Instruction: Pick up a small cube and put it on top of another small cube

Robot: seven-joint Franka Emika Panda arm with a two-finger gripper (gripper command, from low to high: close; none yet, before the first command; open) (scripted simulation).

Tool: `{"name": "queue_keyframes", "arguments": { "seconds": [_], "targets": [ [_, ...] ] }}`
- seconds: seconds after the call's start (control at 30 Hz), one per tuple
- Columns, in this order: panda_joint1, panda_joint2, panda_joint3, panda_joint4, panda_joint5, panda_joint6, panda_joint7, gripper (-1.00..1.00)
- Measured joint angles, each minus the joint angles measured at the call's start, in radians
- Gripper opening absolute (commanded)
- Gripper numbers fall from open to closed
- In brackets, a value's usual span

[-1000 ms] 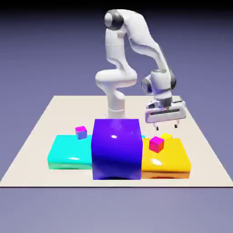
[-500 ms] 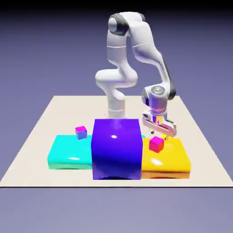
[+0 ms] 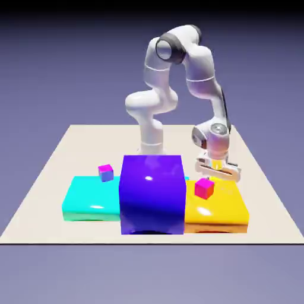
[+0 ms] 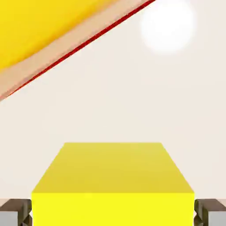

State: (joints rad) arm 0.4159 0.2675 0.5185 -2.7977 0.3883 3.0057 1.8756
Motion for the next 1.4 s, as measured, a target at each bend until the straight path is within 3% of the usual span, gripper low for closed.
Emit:
{"name": "queue_keyframes", "arguments": {
  "seconds": [0.3, 1.2, 1.4],
  "targets": [
    [-0.131, -0.273, 0.152, -0.029, 0.135, -0.242, -0.076, -1.0],
    [-0.799, -1.252, 0.601, -0.245, 0.744, -1.067, -0.762, -1.0],
    [-0.903, -1.221, 0.805, -0.241, 0.923, -1.02, -0.843, -1.0]
  ]
}}
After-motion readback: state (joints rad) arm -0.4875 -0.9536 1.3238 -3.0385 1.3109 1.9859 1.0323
